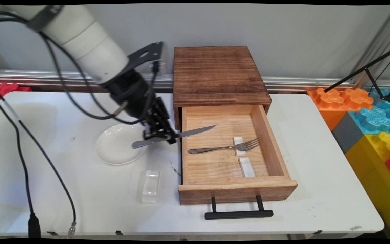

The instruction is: Place the picked object into the drawer

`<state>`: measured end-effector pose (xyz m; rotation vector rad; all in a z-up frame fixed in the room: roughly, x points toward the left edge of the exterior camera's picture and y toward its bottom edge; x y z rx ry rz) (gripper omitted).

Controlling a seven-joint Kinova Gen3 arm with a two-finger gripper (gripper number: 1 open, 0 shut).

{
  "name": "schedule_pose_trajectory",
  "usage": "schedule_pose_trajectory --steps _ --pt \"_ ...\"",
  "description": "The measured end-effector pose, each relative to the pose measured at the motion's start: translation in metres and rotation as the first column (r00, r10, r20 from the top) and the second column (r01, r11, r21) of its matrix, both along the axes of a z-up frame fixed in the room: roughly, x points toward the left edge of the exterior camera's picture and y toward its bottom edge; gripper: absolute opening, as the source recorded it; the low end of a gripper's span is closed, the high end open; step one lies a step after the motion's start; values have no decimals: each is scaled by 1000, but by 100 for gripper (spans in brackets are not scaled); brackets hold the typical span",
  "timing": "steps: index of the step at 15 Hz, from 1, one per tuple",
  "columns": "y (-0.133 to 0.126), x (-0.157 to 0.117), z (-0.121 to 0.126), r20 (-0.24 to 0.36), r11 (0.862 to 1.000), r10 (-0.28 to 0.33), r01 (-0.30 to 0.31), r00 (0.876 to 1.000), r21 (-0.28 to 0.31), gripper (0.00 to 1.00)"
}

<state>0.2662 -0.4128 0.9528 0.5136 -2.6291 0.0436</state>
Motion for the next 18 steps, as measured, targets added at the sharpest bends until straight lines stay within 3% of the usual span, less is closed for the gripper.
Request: schedule_pose_trajectory --steps 11,18 --pt "-44 -94 -25 -45 1000 -10 9 999 -24 0" --pt "-61 -130 -55 -54 999 -6 5 999 -32 0"
